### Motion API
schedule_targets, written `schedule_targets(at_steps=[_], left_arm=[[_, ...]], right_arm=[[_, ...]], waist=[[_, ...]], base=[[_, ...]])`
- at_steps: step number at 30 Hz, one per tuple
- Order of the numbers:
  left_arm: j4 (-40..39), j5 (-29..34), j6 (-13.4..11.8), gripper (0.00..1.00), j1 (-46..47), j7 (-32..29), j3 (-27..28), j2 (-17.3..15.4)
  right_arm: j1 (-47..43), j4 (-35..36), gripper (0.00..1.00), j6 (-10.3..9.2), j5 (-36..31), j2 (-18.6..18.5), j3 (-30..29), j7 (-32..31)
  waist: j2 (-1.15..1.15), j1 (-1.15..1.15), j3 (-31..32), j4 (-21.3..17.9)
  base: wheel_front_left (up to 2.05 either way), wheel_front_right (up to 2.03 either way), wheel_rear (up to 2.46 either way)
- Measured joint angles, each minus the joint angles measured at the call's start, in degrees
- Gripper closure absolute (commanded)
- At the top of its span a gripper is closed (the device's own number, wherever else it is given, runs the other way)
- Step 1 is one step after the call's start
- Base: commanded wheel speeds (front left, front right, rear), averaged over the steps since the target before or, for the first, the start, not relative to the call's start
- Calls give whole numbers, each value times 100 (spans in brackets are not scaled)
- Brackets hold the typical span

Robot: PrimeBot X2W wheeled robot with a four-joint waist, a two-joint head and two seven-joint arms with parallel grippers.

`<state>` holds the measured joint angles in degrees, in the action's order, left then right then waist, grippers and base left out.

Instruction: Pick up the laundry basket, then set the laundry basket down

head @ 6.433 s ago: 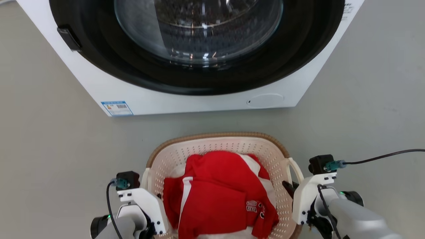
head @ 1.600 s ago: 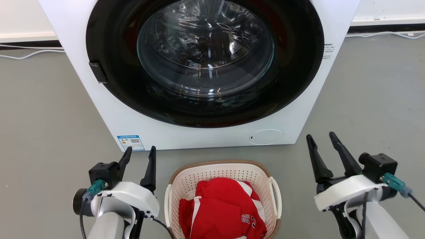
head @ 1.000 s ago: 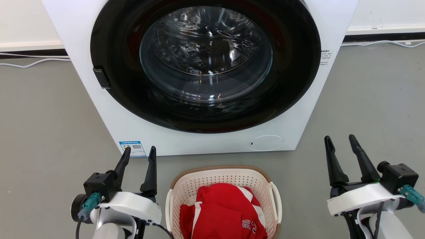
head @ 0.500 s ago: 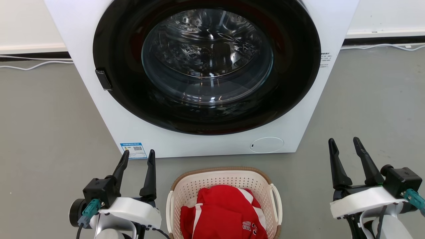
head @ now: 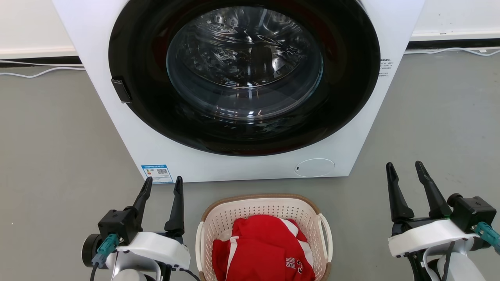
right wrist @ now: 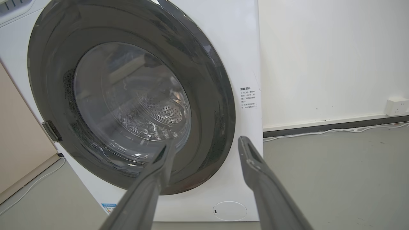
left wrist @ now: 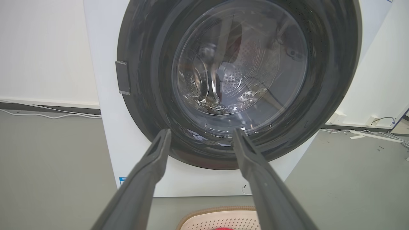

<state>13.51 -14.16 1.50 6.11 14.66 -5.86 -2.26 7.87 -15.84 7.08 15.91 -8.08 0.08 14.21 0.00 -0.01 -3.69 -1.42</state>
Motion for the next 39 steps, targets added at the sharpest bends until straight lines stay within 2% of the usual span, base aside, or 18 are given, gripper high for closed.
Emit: schedule_targets(at_steps=[31,32,39], left_arm=[[167,-118,1,0,2,0,-13,-1],[211,-116,2,100,-2,-2,-14,7],[525,-296,3,100,-241,-62,1,36]], right_arm=[[12,-4,0,0,8,-1,36,0],[5,-35,100,-1,7,9,35,-7],[-277,-326,100,-1,164,131,33,-60]], waist=[[0,1,13,-12],[0,0,15,-12],[0,1,29,-8]], base=[[0,0,0],[0,0,0],[0,0,0]])
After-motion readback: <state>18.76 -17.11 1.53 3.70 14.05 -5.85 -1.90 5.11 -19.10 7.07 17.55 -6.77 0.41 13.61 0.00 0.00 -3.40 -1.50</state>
